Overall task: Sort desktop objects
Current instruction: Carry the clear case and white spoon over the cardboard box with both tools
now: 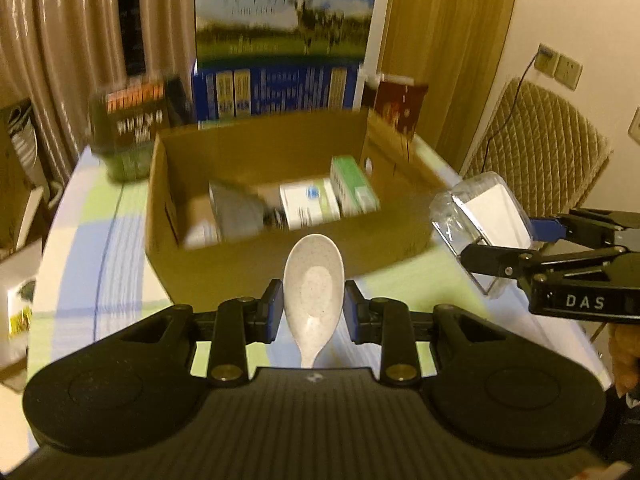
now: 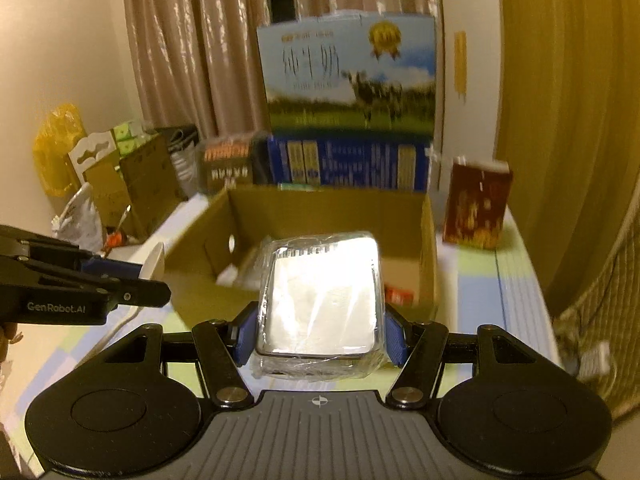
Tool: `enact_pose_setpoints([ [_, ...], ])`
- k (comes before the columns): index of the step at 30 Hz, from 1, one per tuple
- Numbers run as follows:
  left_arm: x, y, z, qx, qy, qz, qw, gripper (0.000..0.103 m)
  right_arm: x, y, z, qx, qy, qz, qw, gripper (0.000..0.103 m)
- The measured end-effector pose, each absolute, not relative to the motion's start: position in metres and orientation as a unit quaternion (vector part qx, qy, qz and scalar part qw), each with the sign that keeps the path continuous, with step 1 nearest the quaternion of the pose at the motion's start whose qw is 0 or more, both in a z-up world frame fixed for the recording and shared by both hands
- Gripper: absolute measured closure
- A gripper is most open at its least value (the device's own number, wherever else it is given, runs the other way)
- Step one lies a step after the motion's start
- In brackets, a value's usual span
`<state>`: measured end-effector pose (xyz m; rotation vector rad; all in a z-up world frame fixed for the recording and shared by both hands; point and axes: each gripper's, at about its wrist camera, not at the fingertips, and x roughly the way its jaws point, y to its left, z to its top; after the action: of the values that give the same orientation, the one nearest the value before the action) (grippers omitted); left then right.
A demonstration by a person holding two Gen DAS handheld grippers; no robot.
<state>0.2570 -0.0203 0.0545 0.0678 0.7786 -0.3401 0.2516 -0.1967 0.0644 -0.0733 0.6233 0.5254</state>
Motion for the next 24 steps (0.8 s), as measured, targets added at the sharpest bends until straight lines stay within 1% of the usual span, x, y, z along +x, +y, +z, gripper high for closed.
enact_pose_setpoints([
  [6, 0.294, -0.023, 0.097, 0.044, 0.355, -0.17, 0.918, 0.077, 0.292, -0.186, 0.091, -0.031, 0.298, 0.262, 0.917, 0.044],
  [11, 0.329, -0.025, 0.115, 0.04, 0.349, -0.171, 0.92, 0.077, 0.319, -0.177, 0.1, -0.035, 0.299, 0.265, 0.916, 0.044],
  [24, 0.401, -0.015, 0.104, 0.016, 0.355, -0.141, 0.924, 0.077, 0.369, -0.159, 0.083, -0.041, 0.318, 0.256, 0.912, 0.044],
])
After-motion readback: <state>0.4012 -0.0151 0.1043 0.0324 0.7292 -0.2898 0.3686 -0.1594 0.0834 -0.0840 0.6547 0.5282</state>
